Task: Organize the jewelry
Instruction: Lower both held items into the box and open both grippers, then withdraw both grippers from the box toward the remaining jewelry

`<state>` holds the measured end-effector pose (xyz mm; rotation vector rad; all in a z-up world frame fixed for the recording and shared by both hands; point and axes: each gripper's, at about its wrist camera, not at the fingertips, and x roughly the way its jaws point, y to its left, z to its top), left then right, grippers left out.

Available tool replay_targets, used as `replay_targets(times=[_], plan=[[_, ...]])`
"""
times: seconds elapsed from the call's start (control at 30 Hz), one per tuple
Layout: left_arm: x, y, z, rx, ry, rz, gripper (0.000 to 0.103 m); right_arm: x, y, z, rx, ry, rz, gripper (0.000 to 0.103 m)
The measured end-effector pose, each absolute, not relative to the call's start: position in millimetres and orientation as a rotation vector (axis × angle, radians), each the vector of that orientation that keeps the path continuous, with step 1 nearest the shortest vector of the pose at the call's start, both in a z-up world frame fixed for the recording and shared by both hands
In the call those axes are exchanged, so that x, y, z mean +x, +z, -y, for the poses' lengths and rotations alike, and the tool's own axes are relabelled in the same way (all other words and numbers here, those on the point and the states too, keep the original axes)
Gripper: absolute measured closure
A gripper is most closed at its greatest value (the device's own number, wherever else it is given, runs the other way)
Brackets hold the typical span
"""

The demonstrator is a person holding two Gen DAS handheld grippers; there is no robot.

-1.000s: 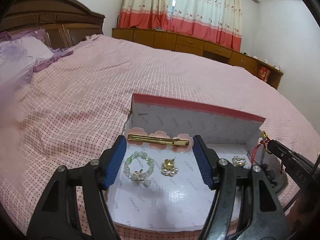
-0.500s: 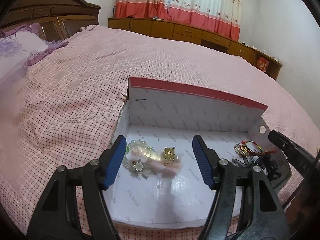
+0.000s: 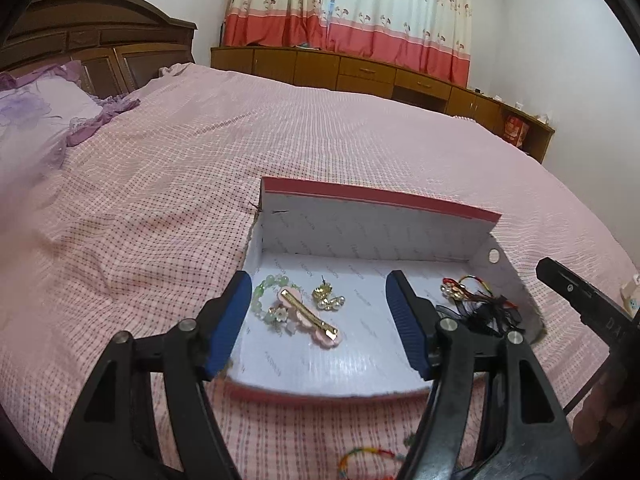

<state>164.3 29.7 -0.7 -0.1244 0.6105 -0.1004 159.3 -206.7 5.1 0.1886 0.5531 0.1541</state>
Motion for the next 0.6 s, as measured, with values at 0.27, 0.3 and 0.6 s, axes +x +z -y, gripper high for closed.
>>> replay_targets(times=[0.27,0.3,0.6], plan=[[141.9,5.1,-34.9,-0.125,-0.100,-0.637,0.041,125.9,21.3,202.5,0.197,0.185,-0.540,0.073],[138.2,5.3,-35.6,-0.126,-0.101,-0.641,0.041,121.2,22.5,201.8,0.194,0.188,-0.540,0.073],[113.6,0.0,-35.9,-0.147,-0.115,-0.687,0.041,90.4,21.9,194.3,0.179,0.219,-0.573,0.073]])
